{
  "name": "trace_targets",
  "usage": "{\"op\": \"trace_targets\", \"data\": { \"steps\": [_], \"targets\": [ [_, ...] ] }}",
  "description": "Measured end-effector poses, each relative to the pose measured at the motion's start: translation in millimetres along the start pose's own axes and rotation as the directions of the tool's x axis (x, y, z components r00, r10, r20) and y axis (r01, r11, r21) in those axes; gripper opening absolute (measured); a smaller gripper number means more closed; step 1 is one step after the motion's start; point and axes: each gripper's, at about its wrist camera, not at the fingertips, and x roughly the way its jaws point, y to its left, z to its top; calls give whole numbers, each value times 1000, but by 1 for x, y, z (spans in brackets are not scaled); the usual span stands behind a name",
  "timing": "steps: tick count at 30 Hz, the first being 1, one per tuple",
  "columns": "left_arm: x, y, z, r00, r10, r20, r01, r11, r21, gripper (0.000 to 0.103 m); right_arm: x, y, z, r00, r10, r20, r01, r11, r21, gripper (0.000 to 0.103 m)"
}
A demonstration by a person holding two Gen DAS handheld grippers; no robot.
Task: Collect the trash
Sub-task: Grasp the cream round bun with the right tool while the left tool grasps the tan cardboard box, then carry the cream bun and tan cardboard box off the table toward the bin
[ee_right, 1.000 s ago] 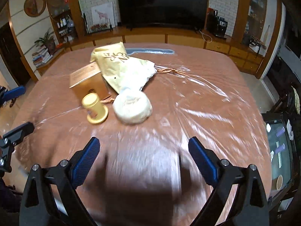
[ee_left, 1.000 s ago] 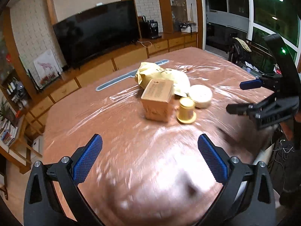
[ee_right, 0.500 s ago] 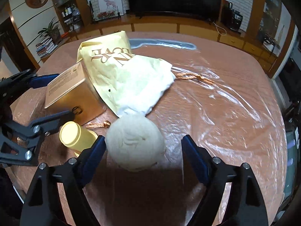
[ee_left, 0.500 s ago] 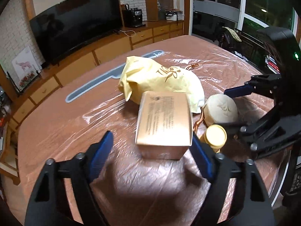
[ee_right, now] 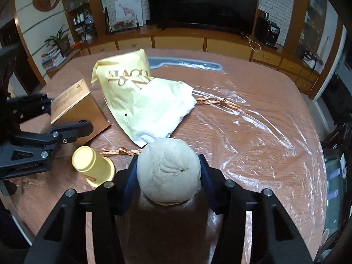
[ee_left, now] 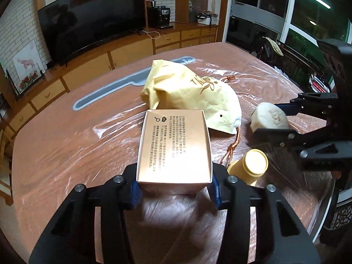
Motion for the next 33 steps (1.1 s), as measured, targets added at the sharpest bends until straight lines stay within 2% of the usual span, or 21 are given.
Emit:
{"op": "trace_targets", "data": {
  "steps": [8,12,21,33],
  "targets": [
    [-29,7,-12,999,10,37,-7,995,-102,48,-18,-13,-6,997,80,12,-81,992,101,51],
    [-39,3,-20,999,23,36,-19,992,-126,48,-26,-10,-9,995,94,16,-95,990,107,51],
    [-59,-6,-39,999,36,33,-31,988,-155,48,-47,2,-27,993,119,19,-120,988,102,51],
    [-81,-30,-67,1000,6,29,-1,988,-154,48,-74,18,-55,983,181,21,-182,978,100,51]
  ]
}}
